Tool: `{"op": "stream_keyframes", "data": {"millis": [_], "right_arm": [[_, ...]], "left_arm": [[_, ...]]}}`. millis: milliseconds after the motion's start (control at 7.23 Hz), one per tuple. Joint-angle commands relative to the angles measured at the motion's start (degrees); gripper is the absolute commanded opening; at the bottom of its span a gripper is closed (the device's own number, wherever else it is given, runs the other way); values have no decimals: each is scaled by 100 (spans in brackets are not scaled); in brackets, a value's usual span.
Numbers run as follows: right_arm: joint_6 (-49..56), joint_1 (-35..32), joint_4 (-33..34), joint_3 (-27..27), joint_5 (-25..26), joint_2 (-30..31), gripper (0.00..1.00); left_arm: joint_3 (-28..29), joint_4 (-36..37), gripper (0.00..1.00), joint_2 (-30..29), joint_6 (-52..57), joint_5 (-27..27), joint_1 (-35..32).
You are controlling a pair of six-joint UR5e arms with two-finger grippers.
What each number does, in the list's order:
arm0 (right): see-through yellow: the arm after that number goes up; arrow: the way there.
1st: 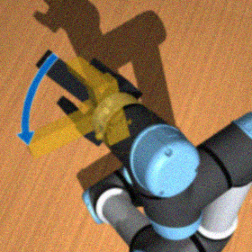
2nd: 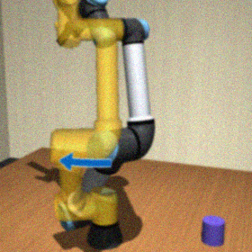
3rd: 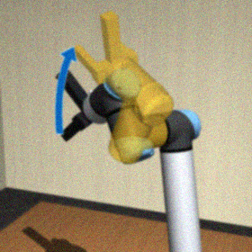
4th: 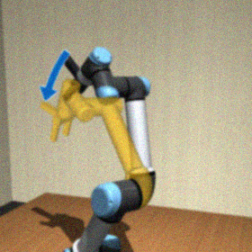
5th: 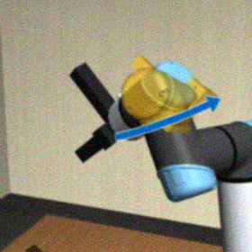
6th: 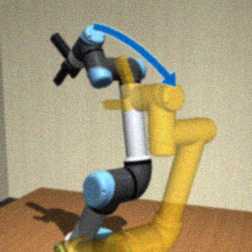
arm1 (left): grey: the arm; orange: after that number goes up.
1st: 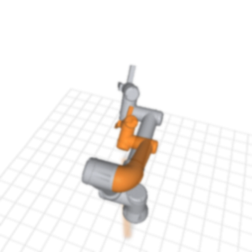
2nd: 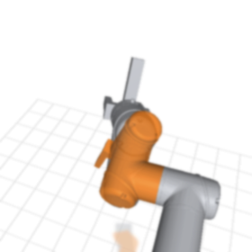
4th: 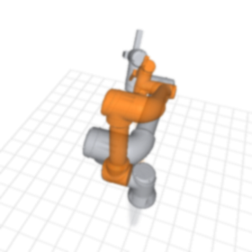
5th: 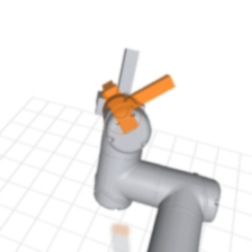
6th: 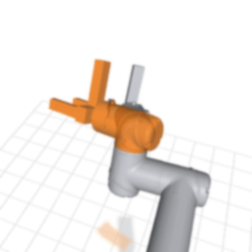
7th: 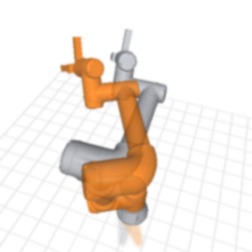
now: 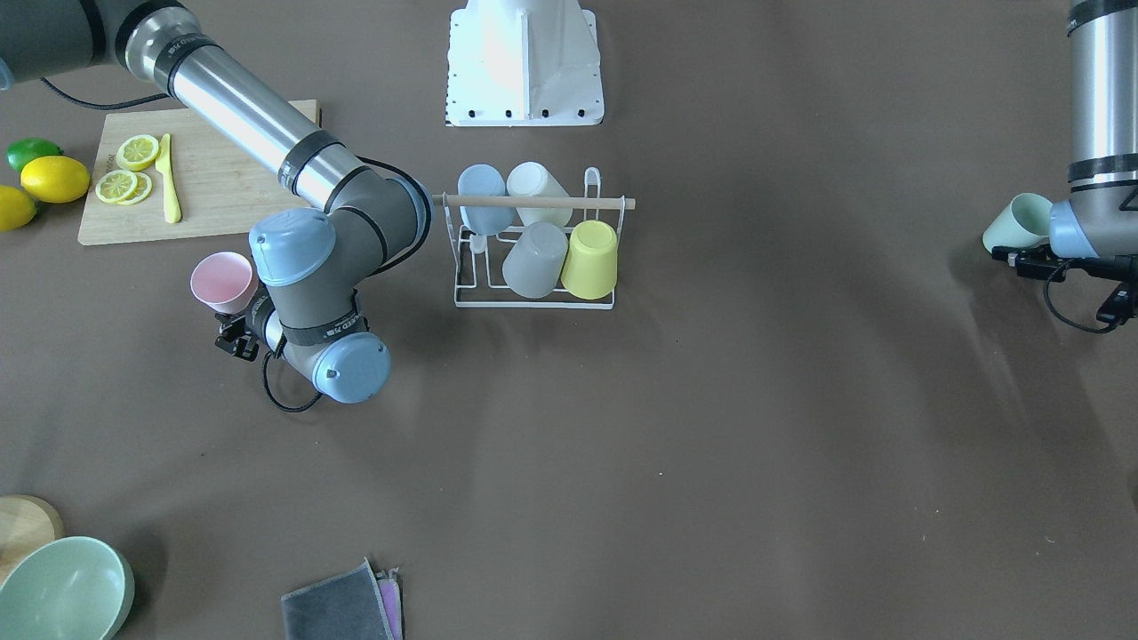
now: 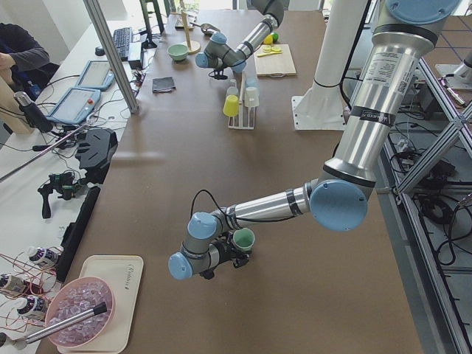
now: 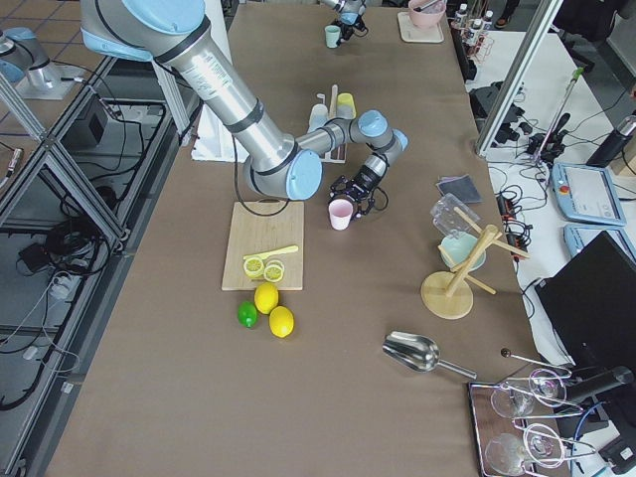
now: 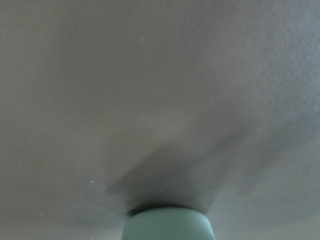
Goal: Place cup on cup holder
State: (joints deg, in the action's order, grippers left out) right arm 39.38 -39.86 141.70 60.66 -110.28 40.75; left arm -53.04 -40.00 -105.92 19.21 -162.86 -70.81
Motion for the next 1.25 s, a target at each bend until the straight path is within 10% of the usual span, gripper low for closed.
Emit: {"op": "stream_keyframes", "data": {"millis": [0, 415, 1107], "right_arm": [[8, 31, 112, -72, 112, -23, 100], [26, 31, 173, -160, 165, -76, 100], [26, 31, 235, -230, 235, -68, 100]], "left_arm": [[-118, 97, 88, 115, 100, -17, 59], [-1241, 1288, 21, 370, 100, -9, 85], [-2040, 1741, 3, -86, 100, -333, -397]]}}
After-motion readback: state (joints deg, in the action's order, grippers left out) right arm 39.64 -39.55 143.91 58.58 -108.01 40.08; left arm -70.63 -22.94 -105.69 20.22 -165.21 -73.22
